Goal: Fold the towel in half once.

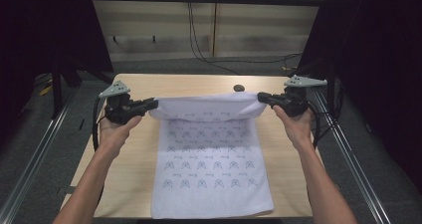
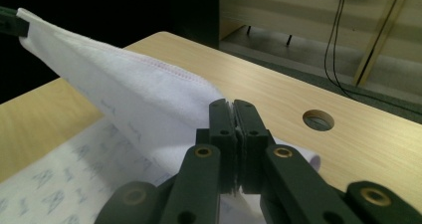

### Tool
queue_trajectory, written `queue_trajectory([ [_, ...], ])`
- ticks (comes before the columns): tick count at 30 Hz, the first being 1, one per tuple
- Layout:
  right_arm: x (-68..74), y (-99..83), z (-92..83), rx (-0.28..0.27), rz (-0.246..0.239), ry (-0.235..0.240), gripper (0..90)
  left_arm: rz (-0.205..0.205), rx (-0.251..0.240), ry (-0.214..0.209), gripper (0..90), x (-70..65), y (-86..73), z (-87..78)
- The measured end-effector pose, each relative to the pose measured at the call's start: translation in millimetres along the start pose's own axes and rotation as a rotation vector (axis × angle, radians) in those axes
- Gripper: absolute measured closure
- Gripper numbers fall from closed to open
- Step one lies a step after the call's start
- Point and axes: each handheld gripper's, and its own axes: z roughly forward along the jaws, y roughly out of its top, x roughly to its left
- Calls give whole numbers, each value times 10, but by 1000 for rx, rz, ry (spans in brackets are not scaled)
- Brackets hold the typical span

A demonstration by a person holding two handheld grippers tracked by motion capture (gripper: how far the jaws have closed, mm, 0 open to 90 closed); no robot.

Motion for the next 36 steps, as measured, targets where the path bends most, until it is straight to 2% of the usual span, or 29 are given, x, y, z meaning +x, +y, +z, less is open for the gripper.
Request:
queue_trajectory([
  [5, 135, 6, -345, -41, -17, 56, 883, 33, -24, -43, 842, -224, -54, -262],
  [9, 273, 17, -527, -35, -53, 74, 883, 67, -35, -52, 842, -361, -65, -407],
  [15, 425, -164, -644, -3, -63, 125, 883, 49, -41, -89, 842, -423, -252, -520],
  [19, 496, -308, -731, -3, -60, 143, 883, 71, -3, -96, 841, -522, -413, -562],
  [22, 531, -390, -775, 0, -53, 151, 883, 73, 23, -104, 841, -610, -571, -581],
  [23, 548, -425, -786, 10, -56, 152, 882, 85, 29, -97, 840, -642, -625, -587],
  [24, 571, -467, -795, 15, -60, 153, 882, 98, 37, -108, 839, -668, -692, -597],
  [26, 639, -561, -828, 28, -64, 166, 882, 89, 47, -113, 839, -679, -793, -609],
  [27, 674, -615, -841, 39, -62, 171, 882, 68, 65, -116, 839, -678, -865, -600],
  [29, 708, -747, -842, 66, -54, 177, 882, 78, 105, -116, 839, -680, -978, -563],
  [30, 711, -847, -818, 94, -44, 183, 882, 72, 121, -117, 839, -688, -1027, -544],
  [32, 720, -999, -780, 133, -34, 186, 882, 87, 145, -131, 838, -723, -1165, -499],
  [33, 724, -1085, -755, 152, -22, 197, 881, 96, 183, -130, 838, -744, -1258, -465],
  [34, 733, -1191, -729, 186, -19, 195, 881, 93, 195, -131, 838, -748, -1303, -453],
  [36, 737, -1270, -710, 212, -8, 207, 881, 85, 224, -137, 836, -746, -1404, -441],
])
